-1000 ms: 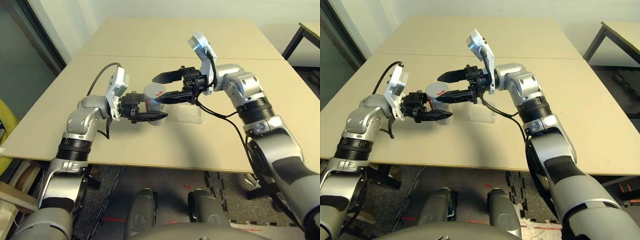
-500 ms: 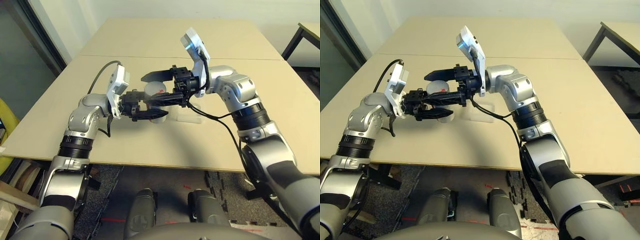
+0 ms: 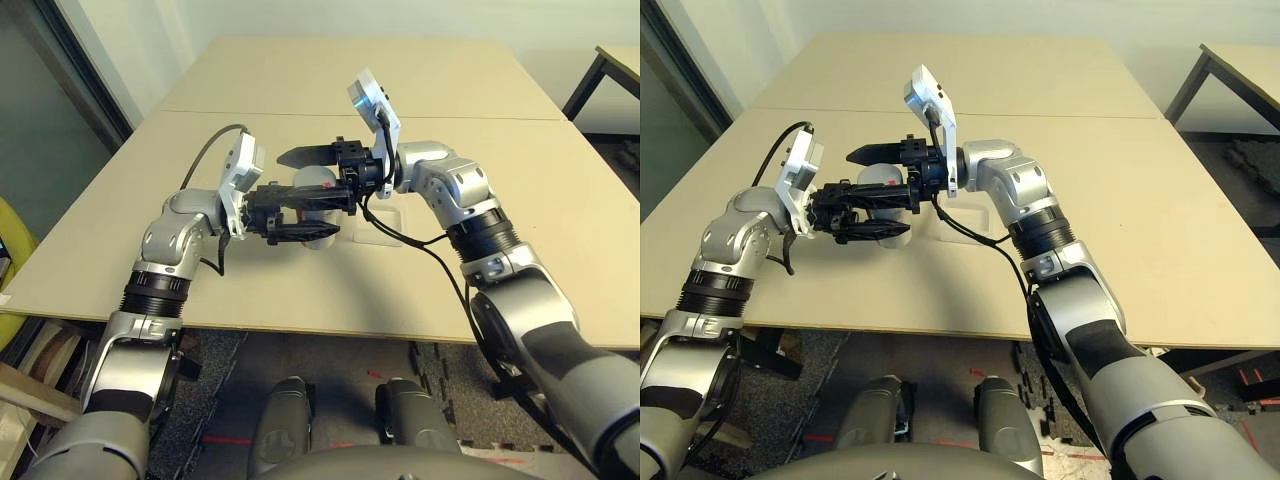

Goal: Pour the medicine from the bottle into the box.

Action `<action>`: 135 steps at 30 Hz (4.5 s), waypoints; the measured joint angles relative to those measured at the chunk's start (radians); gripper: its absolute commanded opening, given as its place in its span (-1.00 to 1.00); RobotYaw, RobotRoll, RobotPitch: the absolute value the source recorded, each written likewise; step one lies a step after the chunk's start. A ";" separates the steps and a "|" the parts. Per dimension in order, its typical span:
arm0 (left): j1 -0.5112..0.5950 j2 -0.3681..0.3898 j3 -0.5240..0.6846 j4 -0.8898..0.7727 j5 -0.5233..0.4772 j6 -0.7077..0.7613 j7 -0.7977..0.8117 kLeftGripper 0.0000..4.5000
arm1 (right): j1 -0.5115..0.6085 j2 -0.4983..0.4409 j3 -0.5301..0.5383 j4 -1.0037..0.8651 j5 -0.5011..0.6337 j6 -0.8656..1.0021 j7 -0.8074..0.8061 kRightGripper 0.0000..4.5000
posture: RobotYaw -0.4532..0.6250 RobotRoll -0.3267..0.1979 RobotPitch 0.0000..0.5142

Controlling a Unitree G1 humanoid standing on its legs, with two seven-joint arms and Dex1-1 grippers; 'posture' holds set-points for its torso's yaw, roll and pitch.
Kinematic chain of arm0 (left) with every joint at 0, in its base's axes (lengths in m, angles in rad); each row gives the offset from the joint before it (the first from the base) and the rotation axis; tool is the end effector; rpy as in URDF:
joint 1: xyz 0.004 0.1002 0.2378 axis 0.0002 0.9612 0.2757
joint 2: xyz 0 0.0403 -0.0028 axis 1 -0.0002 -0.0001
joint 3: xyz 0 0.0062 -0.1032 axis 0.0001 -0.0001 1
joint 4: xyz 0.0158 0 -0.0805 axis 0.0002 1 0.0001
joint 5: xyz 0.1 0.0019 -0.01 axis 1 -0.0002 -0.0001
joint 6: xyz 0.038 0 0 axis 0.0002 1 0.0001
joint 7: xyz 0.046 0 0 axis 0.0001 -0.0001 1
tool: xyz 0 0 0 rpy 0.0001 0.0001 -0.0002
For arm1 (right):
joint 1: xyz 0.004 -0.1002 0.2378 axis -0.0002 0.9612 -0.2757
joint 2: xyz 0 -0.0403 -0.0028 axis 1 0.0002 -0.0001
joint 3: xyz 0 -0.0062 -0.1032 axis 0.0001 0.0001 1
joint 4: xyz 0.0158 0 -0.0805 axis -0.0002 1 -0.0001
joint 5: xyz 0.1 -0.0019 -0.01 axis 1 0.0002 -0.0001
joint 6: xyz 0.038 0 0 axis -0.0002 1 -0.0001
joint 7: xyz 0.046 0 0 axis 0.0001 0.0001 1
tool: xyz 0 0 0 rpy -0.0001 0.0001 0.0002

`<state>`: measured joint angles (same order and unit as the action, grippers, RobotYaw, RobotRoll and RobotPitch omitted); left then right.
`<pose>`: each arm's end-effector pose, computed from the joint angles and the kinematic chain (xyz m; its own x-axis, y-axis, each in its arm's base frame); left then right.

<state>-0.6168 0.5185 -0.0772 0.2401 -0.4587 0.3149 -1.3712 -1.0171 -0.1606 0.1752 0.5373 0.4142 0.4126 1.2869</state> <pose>0.3054 0.2101 0.1617 0.1101 -0.9906 -0.0817 0.9931 0.1063 0.0492 0.3463 -0.0859 0.2012 -0.0884 0.9960 0.0143 -0.9958 -0.0887 0.0211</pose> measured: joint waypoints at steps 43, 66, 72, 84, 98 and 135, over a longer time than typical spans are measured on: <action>-0.001 0.002 0.021 0.006 -0.004 -0.019 -0.012 0.26 | 0.050 -0.106 -0.030 -0.237 0.044 0.124 0.008 1.00 | -0.26 0.25 -0.90; 0.002 -0.030 0.018 -0.029 -0.006 -0.010 0.010 0.26 | 0.001 -0.014 0.009 -0.080 -0.022 0.012 0.004 1.00 | -0.24 0.25 -0.90; 0.004 -0.029 0.019 -0.029 -0.006 -0.007 0.017 0.26 | -0.002 -0.015 0.009 -0.063 -0.023 0.000 0.009 1.00 | -0.24 0.25 -0.89; 0.013 -0.024 0.022 -0.029 -0.006 -0.006 0.024 0.26 | 0.006 -0.088 0.005 -0.090 -0.008 0.033 0.042 1.00 | -0.25 0.25 -0.89; 0.013 -0.023 0.022 -0.029 -0.008 -0.011 0.019 0.26 | 0.071 -0.175 -0.034 -0.239 0.044 0.133 0.040 1.00 | -0.26 0.25 -0.88; 0.039 -0.029 0.022 -0.032 -0.008 -0.015 0.029 0.26 | 0.002 -0.070 0.013 -0.151 -0.023 0.045 -0.001 1.00 | -0.24 0.25 -0.90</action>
<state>-0.5779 0.4893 -0.0551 0.2084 -0.4671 0.2999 -1.3426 -1.0153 -0.2303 0.1884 0.3859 0.3908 0.4576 1.2854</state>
